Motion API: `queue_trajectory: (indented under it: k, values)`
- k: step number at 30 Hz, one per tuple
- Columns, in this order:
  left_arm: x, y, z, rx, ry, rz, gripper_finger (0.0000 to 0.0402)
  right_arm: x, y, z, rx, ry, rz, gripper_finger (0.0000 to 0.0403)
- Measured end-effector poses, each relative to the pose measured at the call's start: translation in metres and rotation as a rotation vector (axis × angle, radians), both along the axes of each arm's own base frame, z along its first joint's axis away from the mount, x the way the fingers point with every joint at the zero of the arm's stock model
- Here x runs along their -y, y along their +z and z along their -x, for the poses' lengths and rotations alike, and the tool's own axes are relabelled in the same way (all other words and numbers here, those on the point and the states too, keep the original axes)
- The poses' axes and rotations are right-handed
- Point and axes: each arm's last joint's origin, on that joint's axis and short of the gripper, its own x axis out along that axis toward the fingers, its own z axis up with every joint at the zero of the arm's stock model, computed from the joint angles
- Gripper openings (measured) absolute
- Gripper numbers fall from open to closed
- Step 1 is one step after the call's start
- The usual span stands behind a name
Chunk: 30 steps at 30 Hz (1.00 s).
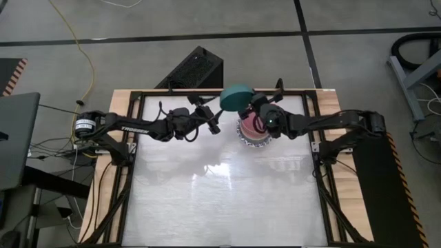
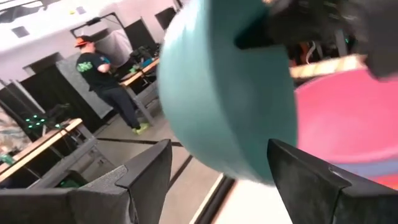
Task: Nest bowls inside each other
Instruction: Stack the green bowl on top of the pink bowl
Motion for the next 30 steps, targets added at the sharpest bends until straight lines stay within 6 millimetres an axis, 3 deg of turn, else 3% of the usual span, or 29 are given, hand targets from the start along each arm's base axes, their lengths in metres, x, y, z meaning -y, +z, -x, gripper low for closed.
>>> queue_trajectory:
  k: [14,20,25,30]
  values:
    - [0.000,-0.002,0.001,-0.070,0.084,-0.022,0.0252,0.031,0.010,0.043,0.092,0.116,-0.241,0.0008]
    - [-0.002,0.006,-0.009,-0.155,-0.048,0.082,0.0252,0.047,0.017,0.059,0.131,0.218,-0.348,0.0008]
    - [0.002,0.016,-0.016,-0.296,-0.228,0.185,0.0252,0.069,0.037,0.078,0.129,0.344,-0.550,0.0008]
    - [0.008,0.029,-0.016,-0.308,-0.423,0.227,0.0252,0.085,0.052,0.095,0.098,0.432,-0.726,0.0008]
